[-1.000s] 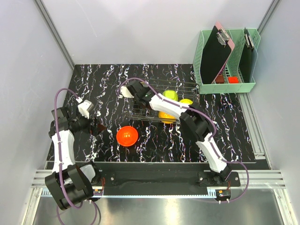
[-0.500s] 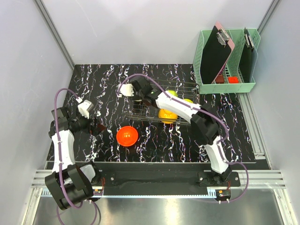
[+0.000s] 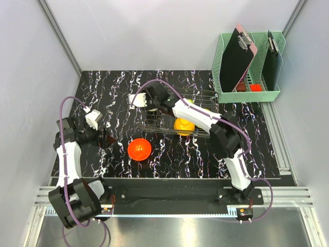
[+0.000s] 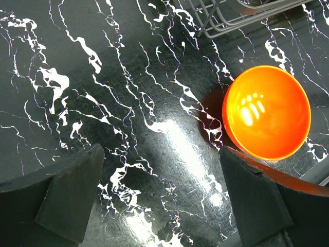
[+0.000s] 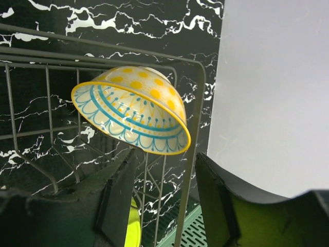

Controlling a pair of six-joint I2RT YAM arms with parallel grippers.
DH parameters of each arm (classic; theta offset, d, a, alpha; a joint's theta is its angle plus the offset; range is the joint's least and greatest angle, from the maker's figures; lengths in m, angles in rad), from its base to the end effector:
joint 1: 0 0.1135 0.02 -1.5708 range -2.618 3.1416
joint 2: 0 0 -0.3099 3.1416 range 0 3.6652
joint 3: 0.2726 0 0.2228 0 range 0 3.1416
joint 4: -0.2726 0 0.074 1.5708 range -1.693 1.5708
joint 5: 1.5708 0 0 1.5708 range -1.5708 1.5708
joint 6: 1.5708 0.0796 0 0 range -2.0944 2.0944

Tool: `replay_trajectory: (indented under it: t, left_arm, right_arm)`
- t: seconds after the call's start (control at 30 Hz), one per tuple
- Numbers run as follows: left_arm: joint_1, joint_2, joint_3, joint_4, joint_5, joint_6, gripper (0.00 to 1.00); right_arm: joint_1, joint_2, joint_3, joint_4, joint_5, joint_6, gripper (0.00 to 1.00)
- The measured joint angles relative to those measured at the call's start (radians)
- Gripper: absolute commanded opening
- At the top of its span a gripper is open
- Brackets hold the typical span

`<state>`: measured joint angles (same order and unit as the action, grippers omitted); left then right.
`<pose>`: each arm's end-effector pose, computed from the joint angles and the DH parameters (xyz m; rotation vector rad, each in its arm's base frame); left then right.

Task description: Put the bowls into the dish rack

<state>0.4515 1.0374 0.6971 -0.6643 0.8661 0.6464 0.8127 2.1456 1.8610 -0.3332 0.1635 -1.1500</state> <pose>0.1633 0.0118 0.2593 0.5035 2.1392 -0.5284 0.3777 0.3800 0.2826 -1.7780 1.3011 -0.3685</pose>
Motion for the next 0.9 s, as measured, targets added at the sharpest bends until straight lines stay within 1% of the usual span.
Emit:
replay_trajectory:
  t: [0.27, 0.6, 0.63, 0.67, 0.73, 0.77, 0.87, 0.9]
  left_arm:
    - [0.0, 0.021, 0.0, 0.0, -0.003, 0.0, 0.99]
    - [0.0, 0.027, 0.0, 0.0, -0.003, 0.0, 0.99]
    - [0.0, 0.029, 0.0, 0.0, -0.003, 0.0, 0.99]
    - [0.0, 0.031, 0.0, 0.0, -0.003, 0.0, 0.99]
    - [0.0, 0.032, 0.0, 0.0, -0.003, 0.0, 0.99]
    - [0.0, 0.032, 0.0, 0.0, -0.003, 0.0, 0.99]
    - [0.0, 0.032, 0.0, 0.0, -0.003, 0.0, 0.99]
    - [0.0, 0.032, 0.0, 0.0, -0.003, 0.0, 0.99]
  right_arm:
    - [-0.012, 0.048, 0.01, 0.009, -0.038, -0.043, 0.51]
    - [-0.014, 0.074, 0.011, 0.061, -0.068, -0.099, 0.37]
    - [-0.015, 0.078, 0.011, 0.067, -0.071, -0.106, 0.35]
    - [-0.015, 0.082, 0.011, 0.07, -0.074, -0.112, 0.29]
    - [-0.016, 0.092, 0.011, 0.069, -0.078, -0.154, 0.22]
    - [-0.017, 0.096, 0.011, 0.07, -0.078, -0.164, 0.14]
    - [-0.019, 0.11, 0.01, 0.07, -0.078, -0.192, 0.02]
    - [-0.019, 0.113, 0.01, 0.07, -0.078, -0.197, 0.0]
